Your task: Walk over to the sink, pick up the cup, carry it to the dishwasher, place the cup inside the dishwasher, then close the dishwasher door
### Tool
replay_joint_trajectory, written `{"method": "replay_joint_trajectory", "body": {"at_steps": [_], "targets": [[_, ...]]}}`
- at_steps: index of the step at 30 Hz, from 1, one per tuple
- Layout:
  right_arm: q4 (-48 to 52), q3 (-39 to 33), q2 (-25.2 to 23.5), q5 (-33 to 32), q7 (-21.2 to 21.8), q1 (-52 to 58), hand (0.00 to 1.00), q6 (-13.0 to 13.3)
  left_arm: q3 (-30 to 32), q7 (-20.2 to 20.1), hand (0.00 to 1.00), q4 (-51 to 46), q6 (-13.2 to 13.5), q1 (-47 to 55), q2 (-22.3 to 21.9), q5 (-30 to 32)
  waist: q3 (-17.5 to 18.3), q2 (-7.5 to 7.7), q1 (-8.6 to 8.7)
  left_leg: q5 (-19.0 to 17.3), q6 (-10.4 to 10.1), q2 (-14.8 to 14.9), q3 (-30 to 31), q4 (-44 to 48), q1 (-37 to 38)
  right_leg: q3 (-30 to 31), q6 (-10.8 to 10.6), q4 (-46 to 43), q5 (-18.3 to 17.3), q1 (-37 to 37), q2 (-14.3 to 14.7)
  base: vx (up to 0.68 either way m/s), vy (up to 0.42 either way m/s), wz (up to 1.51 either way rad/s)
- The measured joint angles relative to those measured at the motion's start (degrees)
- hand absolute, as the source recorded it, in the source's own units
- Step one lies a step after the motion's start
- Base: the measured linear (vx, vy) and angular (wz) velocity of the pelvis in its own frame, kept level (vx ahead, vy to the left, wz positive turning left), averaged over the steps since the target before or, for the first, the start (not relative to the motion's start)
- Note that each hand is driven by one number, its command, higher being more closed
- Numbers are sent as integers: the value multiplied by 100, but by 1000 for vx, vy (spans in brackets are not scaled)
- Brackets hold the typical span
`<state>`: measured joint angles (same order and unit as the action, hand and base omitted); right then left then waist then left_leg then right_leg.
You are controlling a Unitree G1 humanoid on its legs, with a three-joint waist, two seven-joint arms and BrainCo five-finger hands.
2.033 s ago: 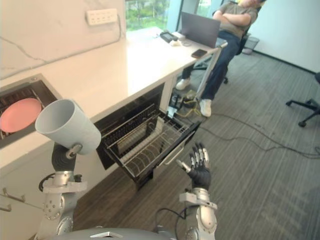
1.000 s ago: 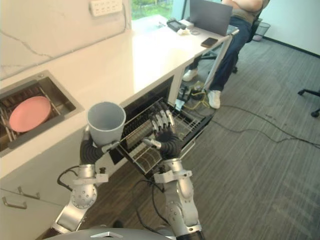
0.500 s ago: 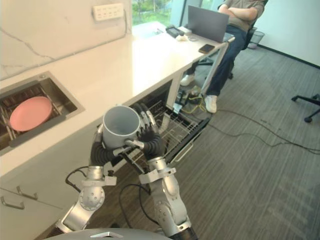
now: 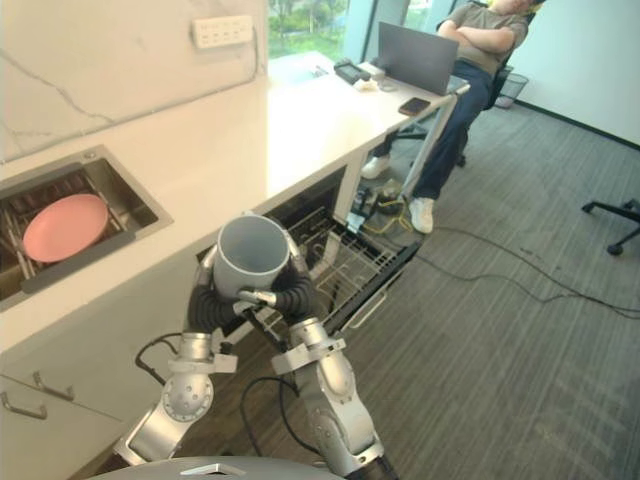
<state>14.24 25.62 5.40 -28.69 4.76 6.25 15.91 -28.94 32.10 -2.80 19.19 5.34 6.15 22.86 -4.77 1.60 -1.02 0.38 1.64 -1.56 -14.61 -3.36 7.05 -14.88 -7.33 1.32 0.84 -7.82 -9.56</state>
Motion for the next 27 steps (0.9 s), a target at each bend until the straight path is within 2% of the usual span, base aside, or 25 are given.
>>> {"method": "replay_joint_trajectory", "body": {"at_steps": [4, 9, 15, 23, 24, 27], "targets": [[2, 33, 96, 199, -16, -1, 100, 1, 1, 2, 100, 1, -75, -10, 24, 0, 10, -3, -10, 18, 0, -2, 10, -13, 2, -4, -1, -1, 6, 0, 0, 0, 0, 0], [3, 92, 201, 213, -237, -32, 100, -12, -23, -2, 100, 2, -140, -10, 86, 16, 49, 6, -33, 82, -2, -4, 25, -99, 11, -10, 3, 0, 16, 26, 9, 0, 0, 0], [52, 121, 202, 441, -386, -31, 100, -6, -24, -1, 100, 2, -142, -10, 87, 16, 69, 20, -33, 94, 1, -4, 25, -99, 11, -8, 5, 0, 28, 28, 8, 0, 0, 0], [62, 124, 198, 440, -551, -31, 100, -26, -24, 6, 100, 42, -144, -10, 84, -14, 113, 35, -34, 100, 3, -6, 29, -101, 0, -3, 4, -7, 31, 65, 6, 0, 0, 0], [63, 126, 198, 440, -608, -31, 100, -75, -24, 6, 0, 91, -144, -10, 75, -24, 116, 31, -34, 101, 2, -6, 30, -101, 0, -4, 4, -7, 31, 65, 6, 0, 0, 0], [63, 99, 131, 432, -779, -42, 100, -141, -134, -12, 0, 143, -140, 73, 71, -22, 119, 25, -32, 103, 3, -7, 32, -103, -8, -5, 4, -8, 31, 74, 6, 0, 0, 0]]}}
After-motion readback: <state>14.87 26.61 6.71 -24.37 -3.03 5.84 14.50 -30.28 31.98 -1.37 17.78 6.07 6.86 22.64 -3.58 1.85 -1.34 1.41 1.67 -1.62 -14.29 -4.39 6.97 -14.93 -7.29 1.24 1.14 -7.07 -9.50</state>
